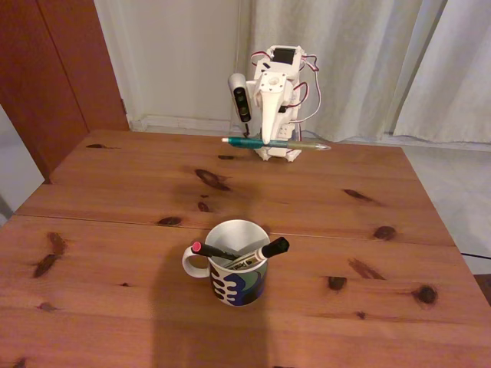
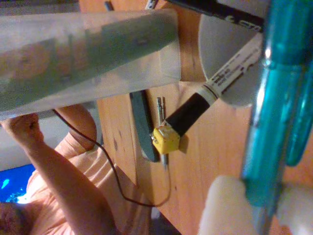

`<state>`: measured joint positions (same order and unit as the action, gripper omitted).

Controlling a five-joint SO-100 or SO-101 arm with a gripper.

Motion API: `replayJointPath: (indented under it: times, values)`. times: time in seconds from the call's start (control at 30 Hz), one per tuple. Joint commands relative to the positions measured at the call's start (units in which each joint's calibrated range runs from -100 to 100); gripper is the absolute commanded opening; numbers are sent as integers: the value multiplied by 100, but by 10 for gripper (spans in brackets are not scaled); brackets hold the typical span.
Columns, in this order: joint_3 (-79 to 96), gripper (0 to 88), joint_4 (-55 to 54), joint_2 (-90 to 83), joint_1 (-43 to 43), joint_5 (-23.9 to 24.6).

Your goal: Clean up the desk and place the pens and markers into the cup

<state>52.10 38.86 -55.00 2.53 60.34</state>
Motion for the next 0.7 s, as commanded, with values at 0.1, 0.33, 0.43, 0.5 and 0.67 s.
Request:
replayJointPath:
  times: [0.1, 0.33, 0.43, 0.5, 0.67]
  values:
    - [-413, 10, -570, -181, 32, 540]
    - [-377, 10, -1121, -189, 443, 1242]
    - [-368, 10, -1353, -114, 587, 1556]
    - [-368, 10, -1465, -90, 676, 1792]
    - [-215, 10, -1809, 208, 821, 2352]
